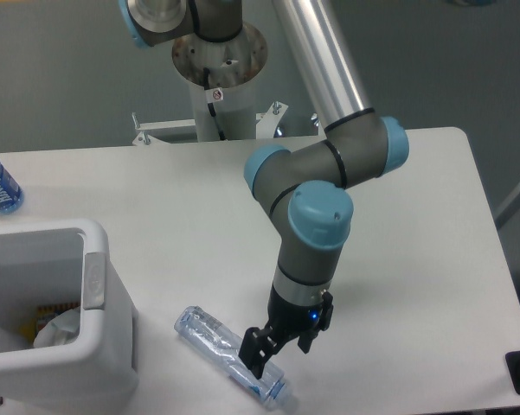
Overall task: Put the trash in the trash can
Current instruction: 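Move the open gripper over the clear plastic water bottle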
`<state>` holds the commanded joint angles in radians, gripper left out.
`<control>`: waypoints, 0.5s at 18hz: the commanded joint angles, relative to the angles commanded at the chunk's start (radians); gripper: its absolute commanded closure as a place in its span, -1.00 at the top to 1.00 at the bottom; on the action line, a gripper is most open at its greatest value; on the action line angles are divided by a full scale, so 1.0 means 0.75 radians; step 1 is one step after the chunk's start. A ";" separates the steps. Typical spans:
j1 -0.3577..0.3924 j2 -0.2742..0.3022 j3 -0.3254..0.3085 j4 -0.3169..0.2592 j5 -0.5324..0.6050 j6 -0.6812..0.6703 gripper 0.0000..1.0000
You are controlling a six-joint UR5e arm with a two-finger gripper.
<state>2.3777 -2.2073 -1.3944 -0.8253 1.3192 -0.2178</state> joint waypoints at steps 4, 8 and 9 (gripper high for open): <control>-0.004 -0.031 -0.002 -0.057 0.000 0.000 1.00; -0.031 -0.043 0.000 -0.127 -0.002 -0.012 1.00; -0.039 -0.049 -0.002 -0.127 0.000 -0.028 1.00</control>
<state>2.3486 -2.2442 -1.3959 -0.9204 1.3192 -0.2392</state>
